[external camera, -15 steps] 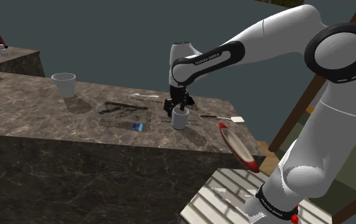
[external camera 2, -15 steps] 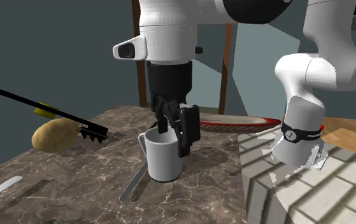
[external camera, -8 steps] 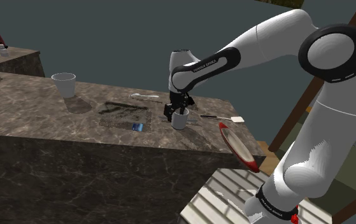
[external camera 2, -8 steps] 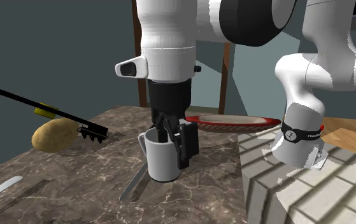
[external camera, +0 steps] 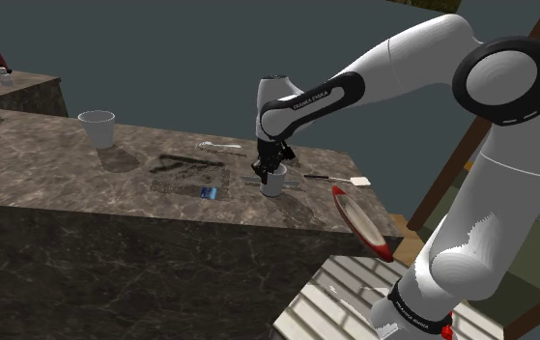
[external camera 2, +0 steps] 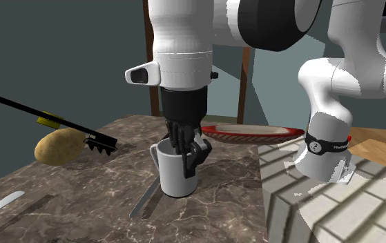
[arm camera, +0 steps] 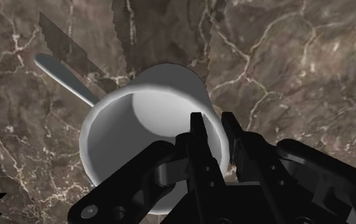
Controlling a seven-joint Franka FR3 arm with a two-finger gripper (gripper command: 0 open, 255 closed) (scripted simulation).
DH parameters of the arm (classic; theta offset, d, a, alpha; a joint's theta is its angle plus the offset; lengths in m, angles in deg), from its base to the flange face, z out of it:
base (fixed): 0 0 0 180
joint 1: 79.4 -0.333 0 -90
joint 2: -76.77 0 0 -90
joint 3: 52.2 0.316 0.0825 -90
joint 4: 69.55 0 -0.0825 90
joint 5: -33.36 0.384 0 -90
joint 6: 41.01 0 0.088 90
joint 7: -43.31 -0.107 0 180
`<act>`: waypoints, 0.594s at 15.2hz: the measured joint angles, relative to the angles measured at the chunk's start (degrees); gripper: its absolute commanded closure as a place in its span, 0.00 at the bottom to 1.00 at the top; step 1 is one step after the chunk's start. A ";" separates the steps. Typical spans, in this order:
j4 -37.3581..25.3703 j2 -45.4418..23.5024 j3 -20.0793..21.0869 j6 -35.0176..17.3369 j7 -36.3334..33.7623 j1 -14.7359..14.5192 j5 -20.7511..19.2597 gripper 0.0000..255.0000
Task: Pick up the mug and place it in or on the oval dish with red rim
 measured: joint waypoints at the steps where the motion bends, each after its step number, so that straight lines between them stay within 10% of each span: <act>1: 0.00 0.00 0.00 0.00 0.00 0.00 0.00 1.00; 9: -0.41 0.45 -0.01 0.87 0.16 0.03 0.08 1.00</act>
